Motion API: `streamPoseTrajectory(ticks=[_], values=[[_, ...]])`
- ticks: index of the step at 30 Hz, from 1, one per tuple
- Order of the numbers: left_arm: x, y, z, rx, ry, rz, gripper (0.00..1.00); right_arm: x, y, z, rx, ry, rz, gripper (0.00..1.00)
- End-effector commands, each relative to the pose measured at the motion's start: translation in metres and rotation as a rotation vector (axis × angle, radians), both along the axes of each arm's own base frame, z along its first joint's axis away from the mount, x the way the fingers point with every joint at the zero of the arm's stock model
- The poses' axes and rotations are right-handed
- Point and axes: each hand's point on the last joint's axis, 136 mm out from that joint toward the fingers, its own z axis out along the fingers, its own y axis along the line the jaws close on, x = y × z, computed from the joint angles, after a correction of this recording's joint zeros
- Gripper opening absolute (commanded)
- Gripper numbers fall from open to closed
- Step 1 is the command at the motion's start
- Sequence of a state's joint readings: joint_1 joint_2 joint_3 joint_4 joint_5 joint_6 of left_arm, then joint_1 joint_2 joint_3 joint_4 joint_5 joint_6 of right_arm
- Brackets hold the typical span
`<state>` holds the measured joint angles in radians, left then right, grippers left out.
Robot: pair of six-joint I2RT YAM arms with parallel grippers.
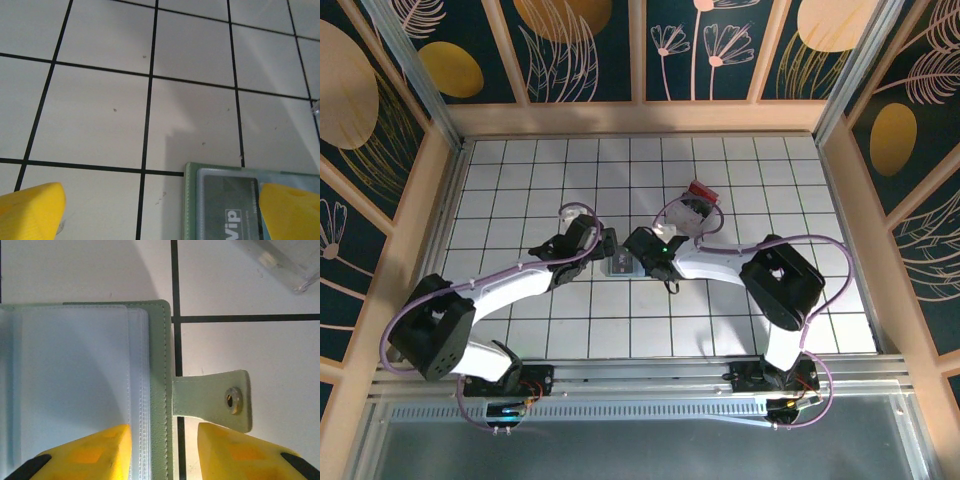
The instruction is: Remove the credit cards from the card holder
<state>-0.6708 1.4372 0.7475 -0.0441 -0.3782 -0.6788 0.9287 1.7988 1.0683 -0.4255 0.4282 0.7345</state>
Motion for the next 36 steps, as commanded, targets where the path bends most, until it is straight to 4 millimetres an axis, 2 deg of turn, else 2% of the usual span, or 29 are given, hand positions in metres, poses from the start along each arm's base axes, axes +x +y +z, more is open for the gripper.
streamPoseTrajectory(ticks=[1, 10, 14, 20, 26, 36], values=[[-0.001, 0.000, -0.008, 0.052, 0.018, -0.025, 0.99, 0.006, -0.007, 0.014, 0.022, -0.049, -0.053, 0.39], [-0.008, 0.003, -0.024, 0.087, 0.055, -0.034, 0.99, 0.010, -0.013, 0.029, 0.060, -0.070, -0.081, 0.36], [-0.015, 0.008, -0.035, 0.109, 0.078, -0.026, 0.99, 0.015, -0.008, 0.044, 0.165, -0.081, -0.076, 0.26], [-0.020, 0.020, -0.046, 0.157, 0.111, 0.009, 0.99, 0.020, 0.028, 0.055, 0.354, -0.036, 0.013, 0.19], [-0.020, 0.021, -0.053, 0.187, 0.137, 0.018, 0.99, 0.019, 0.058, 0.048, 0.423, 0.039, 0.086, 0.16], [-0.012, 0.012, -0.064, 0.188, 0.163, 0.015, 0.99, 0.016, 0.080, 0.035, 0.471, 0.117, 0.134, 0.13]])
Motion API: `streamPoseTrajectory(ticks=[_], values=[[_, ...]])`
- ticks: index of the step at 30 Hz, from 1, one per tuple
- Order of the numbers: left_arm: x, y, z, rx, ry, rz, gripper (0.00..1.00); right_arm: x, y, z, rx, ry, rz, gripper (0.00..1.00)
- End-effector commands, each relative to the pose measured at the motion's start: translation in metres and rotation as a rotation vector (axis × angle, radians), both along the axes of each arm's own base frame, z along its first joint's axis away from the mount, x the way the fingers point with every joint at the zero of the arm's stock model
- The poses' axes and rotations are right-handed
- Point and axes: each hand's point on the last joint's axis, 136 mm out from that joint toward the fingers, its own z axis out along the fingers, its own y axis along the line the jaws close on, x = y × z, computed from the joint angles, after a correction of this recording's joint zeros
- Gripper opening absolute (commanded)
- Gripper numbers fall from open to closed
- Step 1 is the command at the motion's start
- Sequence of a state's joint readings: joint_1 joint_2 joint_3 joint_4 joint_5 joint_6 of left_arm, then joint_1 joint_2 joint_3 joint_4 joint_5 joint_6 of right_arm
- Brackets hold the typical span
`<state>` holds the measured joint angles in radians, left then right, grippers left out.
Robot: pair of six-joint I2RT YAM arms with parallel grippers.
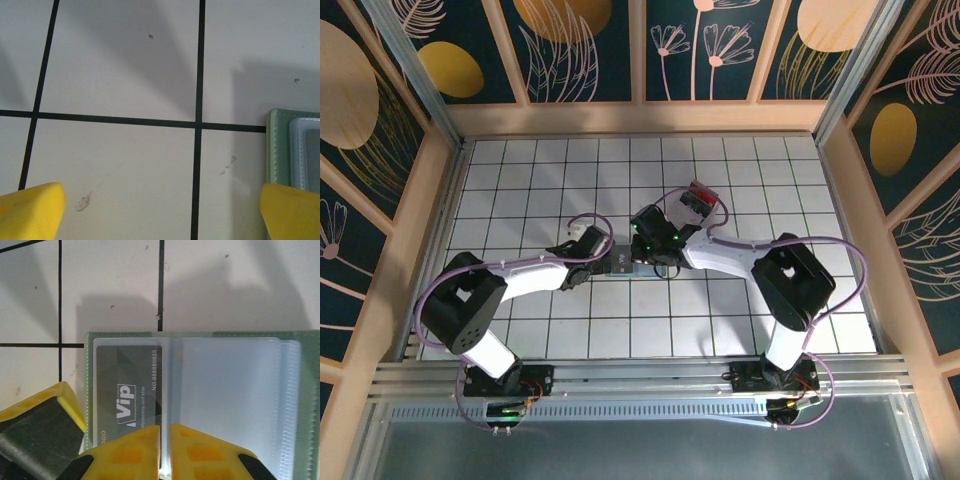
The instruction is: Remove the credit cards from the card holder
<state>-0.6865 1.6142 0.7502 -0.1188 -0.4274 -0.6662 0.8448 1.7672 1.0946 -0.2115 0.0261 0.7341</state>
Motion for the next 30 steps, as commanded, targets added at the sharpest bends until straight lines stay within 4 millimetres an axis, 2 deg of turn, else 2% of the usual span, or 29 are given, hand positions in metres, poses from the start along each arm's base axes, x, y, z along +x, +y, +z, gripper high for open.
streamPoseTrajectory(ticks=[1, 12, 20, 30], values=[[0.006, -0.005, 0.003, -0.007, -0.008, 0.011, 0.99, 0.003, 0.014, 0.003, 0.037, 0.007, 0.038, 0.13], [0.002, -0.005, -0.008, -0.011, 0.018, 0.008, 0.99, -0.004, 0.018, -0.016, 0.044, 0.062, 0.056, 0.18], [-0.001, -0.004, -0.014, -0.007, 0.033, 0.007, 0.99, -0.005, 0.020, -0.021, 0.058, 0.071, 0.060, 0.20], [-0.005, -0.001, -0.020, 0.002, 0.049, 0.011, 0.99, -0.006, 0.011, -0.034, 0.017, 0.088, 0.036, 0.21]])
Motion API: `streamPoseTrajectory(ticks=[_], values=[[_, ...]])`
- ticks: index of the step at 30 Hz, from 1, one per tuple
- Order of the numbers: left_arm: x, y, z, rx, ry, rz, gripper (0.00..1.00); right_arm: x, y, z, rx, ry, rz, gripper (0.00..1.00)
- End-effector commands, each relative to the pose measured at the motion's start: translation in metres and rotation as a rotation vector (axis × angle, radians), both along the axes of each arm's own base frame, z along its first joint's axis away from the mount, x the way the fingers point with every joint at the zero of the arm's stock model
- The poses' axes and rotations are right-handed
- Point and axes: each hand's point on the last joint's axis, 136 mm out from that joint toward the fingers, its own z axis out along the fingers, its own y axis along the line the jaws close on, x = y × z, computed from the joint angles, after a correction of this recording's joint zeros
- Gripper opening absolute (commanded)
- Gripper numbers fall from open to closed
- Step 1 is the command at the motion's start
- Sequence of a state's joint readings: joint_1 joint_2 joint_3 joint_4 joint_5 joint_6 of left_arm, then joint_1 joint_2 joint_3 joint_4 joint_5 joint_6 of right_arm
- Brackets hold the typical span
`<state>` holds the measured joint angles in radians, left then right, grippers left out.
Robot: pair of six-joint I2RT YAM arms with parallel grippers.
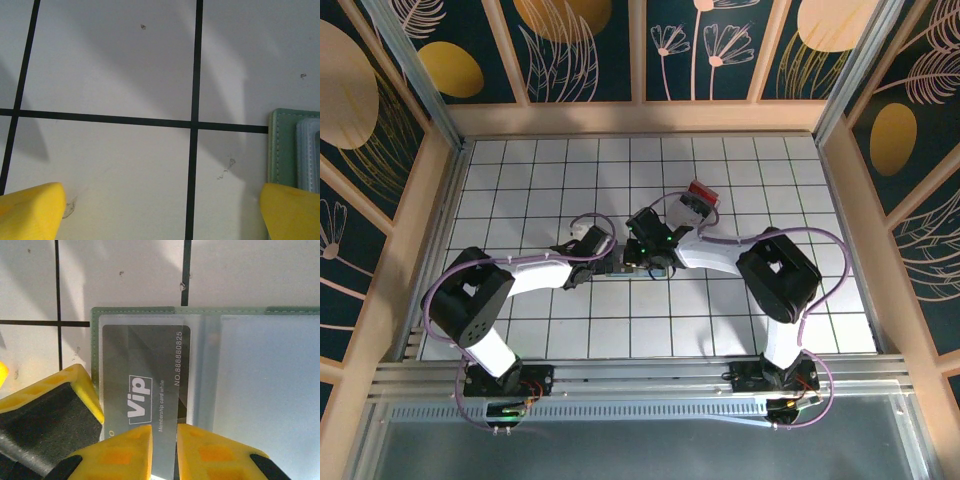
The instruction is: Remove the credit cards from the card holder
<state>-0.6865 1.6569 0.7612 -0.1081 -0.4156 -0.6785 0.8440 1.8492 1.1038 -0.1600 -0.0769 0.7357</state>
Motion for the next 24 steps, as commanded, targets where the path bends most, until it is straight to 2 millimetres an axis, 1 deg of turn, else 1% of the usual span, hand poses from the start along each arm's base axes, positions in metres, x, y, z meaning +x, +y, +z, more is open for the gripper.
streamPoseTrajectory(ticks=[1, 10, 16, 20, 24], values=[[-0.006, 0.002, -0.010, 0.005, 0.028, 0.005, 0.99, 0.001, -0.007, -0.012, -0.029, 0.011, -0.021, 0.22], [-0.007, 0.003, -0.012, 0.015, 0.036, 0.007, 0.99, -0.001, -0.012, -0.022, -0.044, 0.028, -0.035, 0.25], [-0.009, 0.003, -0.016, 0.013, 0.048, 0.006, 0.99, -0.002, -0.006, -0.026, -0.005, 0.043, -0.024, 0.26], [-0.010, 0.003, -0.018, 0.013, 0.056, 0.005, 0.99, -0.001, -0.002, -0.023, 0.036, 0.047, -0.020, 0.26], [-0.012, 0.004, -0.023, 0.022, 0.074, 0.001, 0.99, 0.003, 0.003, -0.014, 0.090, 0.035, -0.018, 0.25]])
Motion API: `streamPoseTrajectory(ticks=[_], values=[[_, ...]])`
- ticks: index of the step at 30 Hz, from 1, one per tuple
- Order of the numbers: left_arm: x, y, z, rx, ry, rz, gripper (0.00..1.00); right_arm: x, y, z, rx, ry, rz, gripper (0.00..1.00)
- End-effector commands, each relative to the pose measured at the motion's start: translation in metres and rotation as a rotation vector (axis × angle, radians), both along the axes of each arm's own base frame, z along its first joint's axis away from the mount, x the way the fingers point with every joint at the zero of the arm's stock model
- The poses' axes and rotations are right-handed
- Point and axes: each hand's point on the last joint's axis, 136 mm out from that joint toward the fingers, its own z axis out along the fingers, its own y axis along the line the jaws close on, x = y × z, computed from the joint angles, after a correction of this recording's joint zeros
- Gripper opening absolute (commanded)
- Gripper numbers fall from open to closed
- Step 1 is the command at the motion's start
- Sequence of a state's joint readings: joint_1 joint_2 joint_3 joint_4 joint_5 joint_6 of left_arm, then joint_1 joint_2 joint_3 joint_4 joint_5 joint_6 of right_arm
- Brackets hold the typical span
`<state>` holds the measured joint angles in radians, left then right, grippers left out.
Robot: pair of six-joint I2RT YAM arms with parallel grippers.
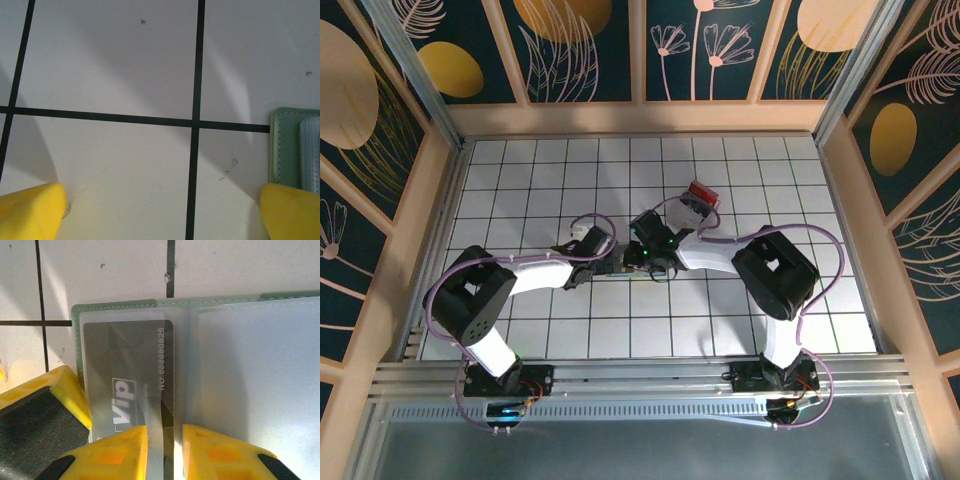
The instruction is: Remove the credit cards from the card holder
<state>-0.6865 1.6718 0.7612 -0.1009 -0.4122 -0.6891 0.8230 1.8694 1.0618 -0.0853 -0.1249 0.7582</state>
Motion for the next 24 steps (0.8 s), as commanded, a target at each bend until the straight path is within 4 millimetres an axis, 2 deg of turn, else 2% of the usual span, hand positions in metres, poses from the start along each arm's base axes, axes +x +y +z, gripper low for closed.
streamPoseTrajectory(ticks=[1, 11, 24], values=[[-0.012, 0.004, -0.018, 0.023, 0.068, -0.006, 0.99, 0.003, 0.005, 0.002, 0.059, -0.003, -0.002, 0.25], [-0.013, 0.003, -0.019, 0.021, 0.071, -0.008, 0.99, 0.008, 0.008, 0.021, 0.123, -0.042, 0.000, 0.23], [-0.012, 0.003, -0.018, 0.024, 0.070, -0.008, 0.99, 0.009, 0.011, 0.030, 0.148, -0.057, 0.009, 0.23]])
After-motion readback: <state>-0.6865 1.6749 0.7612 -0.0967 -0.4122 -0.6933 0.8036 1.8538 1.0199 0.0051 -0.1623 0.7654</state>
